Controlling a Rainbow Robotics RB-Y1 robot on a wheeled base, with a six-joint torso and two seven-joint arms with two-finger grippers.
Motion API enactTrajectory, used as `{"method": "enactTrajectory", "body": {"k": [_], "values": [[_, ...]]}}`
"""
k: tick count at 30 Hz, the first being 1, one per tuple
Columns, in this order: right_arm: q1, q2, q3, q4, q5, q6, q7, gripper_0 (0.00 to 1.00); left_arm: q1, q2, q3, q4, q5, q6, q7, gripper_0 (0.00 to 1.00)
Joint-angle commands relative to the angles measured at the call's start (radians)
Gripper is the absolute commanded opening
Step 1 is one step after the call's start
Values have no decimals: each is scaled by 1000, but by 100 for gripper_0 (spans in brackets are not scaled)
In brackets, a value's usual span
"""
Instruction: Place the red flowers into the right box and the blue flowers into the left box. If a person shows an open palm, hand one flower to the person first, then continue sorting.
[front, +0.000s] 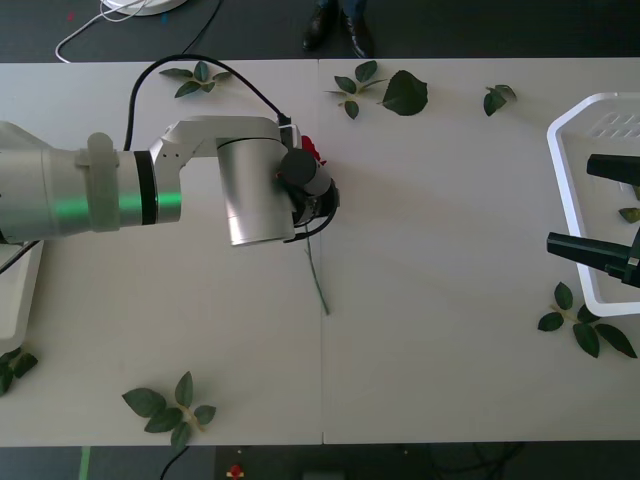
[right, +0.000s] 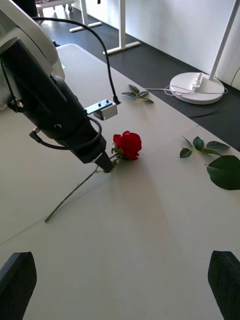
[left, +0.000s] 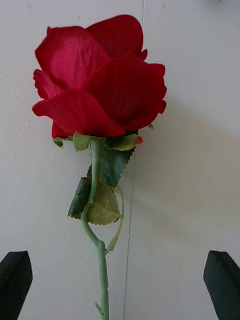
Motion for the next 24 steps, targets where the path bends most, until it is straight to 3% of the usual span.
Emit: {"method": "enactTrajectory", "body": {"k": [1, 14, 24], "values": [[20, -8, -8, -4, -15, 3, 12, 100, -35, -29, -2, 28, 45, -10, -25, 100], [20, -8, -2, -4, -23, 3, 15, 100, -34, -92, -104, 129, 123, -12, -14, 100], [20, -8, 0, -4, -26, 3, 15, 100, -32, -199, -174, 332, 131, -106, -27, 100]]}}
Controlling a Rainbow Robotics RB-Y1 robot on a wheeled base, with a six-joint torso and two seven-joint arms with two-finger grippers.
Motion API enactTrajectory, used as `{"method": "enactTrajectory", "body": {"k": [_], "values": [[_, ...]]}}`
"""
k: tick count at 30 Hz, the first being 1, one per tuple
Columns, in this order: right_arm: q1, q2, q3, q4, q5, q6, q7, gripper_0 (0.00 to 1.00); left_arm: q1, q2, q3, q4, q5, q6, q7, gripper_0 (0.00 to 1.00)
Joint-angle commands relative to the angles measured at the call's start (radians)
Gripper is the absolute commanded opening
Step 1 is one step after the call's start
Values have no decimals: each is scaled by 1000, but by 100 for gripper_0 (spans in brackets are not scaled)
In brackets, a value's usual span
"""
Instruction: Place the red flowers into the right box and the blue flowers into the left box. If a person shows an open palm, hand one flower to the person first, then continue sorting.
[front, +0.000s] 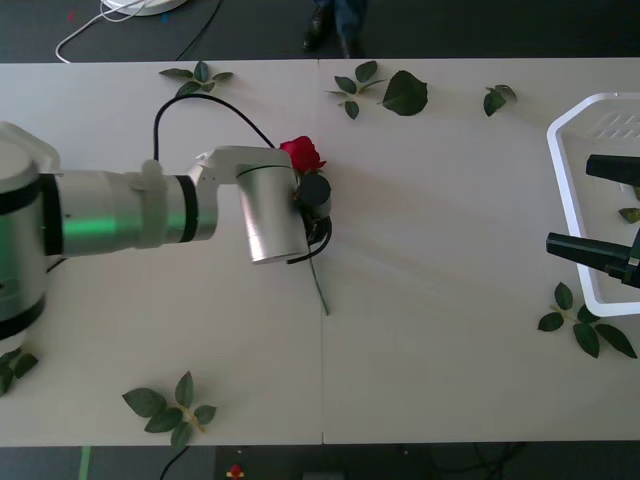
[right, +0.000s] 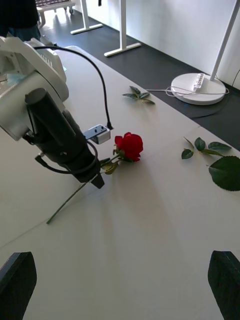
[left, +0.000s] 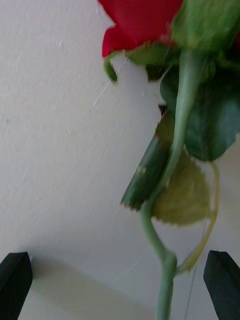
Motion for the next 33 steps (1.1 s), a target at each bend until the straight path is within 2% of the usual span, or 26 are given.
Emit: {"method": "enactTrajectory", "body": {"k": [1, 2, 3, 4, 5, 6, 23, 29, 33], "values": [[19, -8, -1, -5, -17, 3, 15, 100, -29, -50, -40, 60, 8, -69, -25, 100], [19, -8, -1, -5, -17, 3, 15, 100, -29, -50, -40, 63, 8, -72, -28, 100], [19, -8, -1, -5, -19, 3, 15, 100, -29, -50, -40, 63, 8, -72, -29, 89], [19, -6, -1, -5, -21, 3, 15, 100, -29, -50, -40, 63, 8, -72, -32, 57], [19, -8, -1, -5, -21, 3, 15, 100, -31, -50, -40, 62, 8, -72, -35, 36], [19, -8, -1, -5, -21, 3, 15, 100, -29, -50, -40, 62, 8, -72, -38, 0], [19, -8, -1, -5, -25, 3, 15, 100, -29, -36, -28, 102, -36, -92, -52, 0], [19, -8, -1, -5, -25, 5, 15, 100, -29, 7, 64, 89, -76, -91, -95, 0], [19, -8, -1, -5, -25, 5, 15, 100, -28, 67, 182, 50, -35, -117, -178, 0]]}}
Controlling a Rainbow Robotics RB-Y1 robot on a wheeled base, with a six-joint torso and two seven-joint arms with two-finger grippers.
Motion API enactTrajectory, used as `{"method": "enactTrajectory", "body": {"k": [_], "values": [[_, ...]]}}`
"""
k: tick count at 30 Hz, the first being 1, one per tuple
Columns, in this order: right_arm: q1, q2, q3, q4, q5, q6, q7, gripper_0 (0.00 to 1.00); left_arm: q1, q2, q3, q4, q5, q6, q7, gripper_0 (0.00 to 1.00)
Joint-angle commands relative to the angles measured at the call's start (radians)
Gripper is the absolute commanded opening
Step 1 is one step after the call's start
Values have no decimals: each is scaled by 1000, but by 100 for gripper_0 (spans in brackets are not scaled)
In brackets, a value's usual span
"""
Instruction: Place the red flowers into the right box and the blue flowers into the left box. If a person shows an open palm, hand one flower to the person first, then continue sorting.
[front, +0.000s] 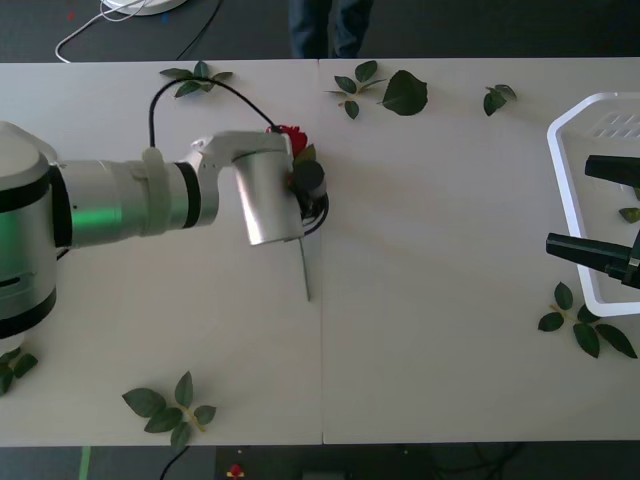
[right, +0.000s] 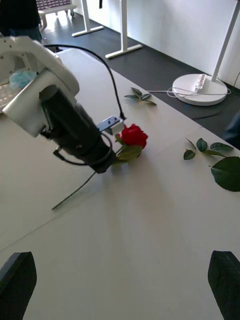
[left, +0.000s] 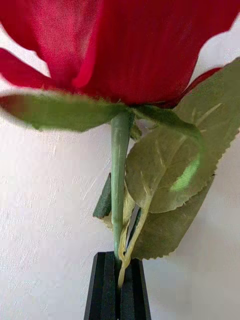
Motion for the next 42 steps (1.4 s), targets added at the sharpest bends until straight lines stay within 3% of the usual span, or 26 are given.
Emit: {"method": "enactTrajectory", "body": {"k": [1, 6, 9, 12, 17, 25, 34, 42], "values": [[18, -8, -2, -6, -13, 4, 15, 100, -12, 93, 174, -60, 47, -46, -171, 0], [18, -8, -2, -6, -16, 4, 15, 100, 4, 181, 313, -160, 126, -49, -300, 0], [18, -8, -2, -6, -16, 4, 13, 100, 83, 238, 464, -267, 129, -46, -388, 0], [19, -8, -2, -6, -20, 6, 15, 100, 211, 281, 644, -421, 111, -15, -487, 0], [18, -8, -2, -6, -25, 6, 15, 100, 438, 300, 940, -720, 116, 174, -674, 0], [18, -8, -2, -6, -56, 9, 4, 100, 691, 247, 1239, -1045, 255, 277, -966, 0], [18, -8, 1, -6, -77, 12, -1, 100, 829, 43, 1411, -1133, 404, 275, -1322, 0], [-11, -8, 8, 9, -137, 47, -16, 100, 878, -73, 1454, -1131, 498, 273, -1639, 0]]}}
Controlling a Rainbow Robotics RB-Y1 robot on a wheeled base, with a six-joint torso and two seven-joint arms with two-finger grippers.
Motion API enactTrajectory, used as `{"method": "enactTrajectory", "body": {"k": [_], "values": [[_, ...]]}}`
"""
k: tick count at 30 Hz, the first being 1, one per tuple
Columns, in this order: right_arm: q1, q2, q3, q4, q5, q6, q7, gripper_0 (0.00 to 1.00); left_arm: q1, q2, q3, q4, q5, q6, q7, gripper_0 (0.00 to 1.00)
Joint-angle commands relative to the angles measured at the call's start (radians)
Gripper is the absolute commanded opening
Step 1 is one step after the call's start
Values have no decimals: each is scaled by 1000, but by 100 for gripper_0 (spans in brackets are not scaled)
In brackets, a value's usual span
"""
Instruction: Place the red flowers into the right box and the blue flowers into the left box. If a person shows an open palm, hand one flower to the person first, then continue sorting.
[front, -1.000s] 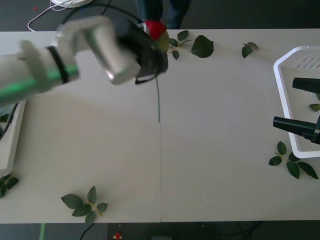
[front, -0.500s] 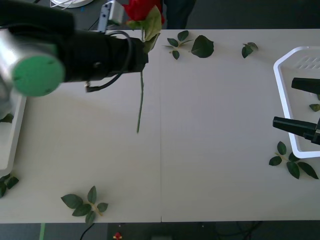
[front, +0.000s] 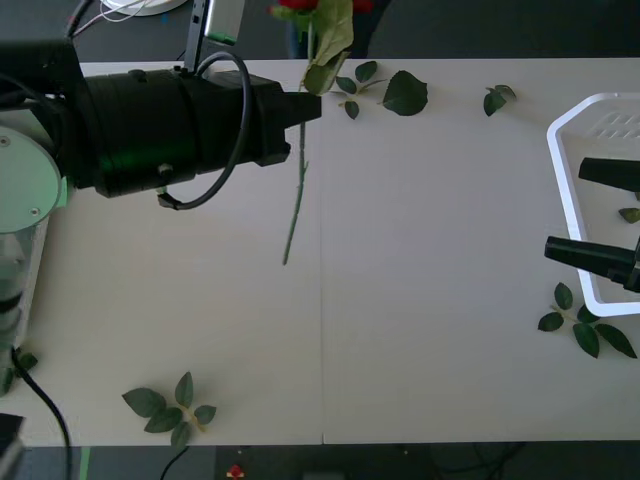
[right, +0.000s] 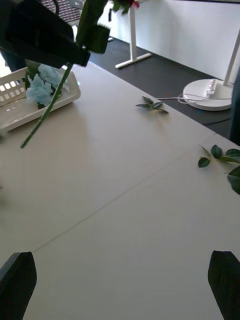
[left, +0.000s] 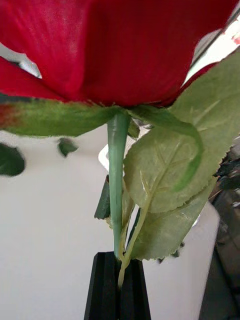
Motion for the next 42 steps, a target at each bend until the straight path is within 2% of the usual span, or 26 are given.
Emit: {"method": "enactTrajectory", "body": {"k": [1, 9, 17, 22, 35, 42], "values": [[-22, -8, 15, 19, -78, 28, -19, 100, 26, -72, 27, -38, 63, -5, -132, 0], [-128, -8, 113, 116, -234, 55, -29, 100, 29, -153, 27, -38, 181, -78, -290, 0], [-243, 3, 249, 212, -391, 55, -34, 100, 32, -148, -2, -38, 244, -151, -324, 0], [-309, 37, 297, 237, -395, 55, -37, 100, 38, -124, -48, -38, 272, -265, -325, 0], [-471, 106, 438, 327, -395, 55, -37, 100, 66, -66, -56, -36, 327, -265, -330, 0], [-529, 109, 530, 359, -411, 46, -34, 100, 66, -66, -56, -36, 327, -265, -330, 0]]}}
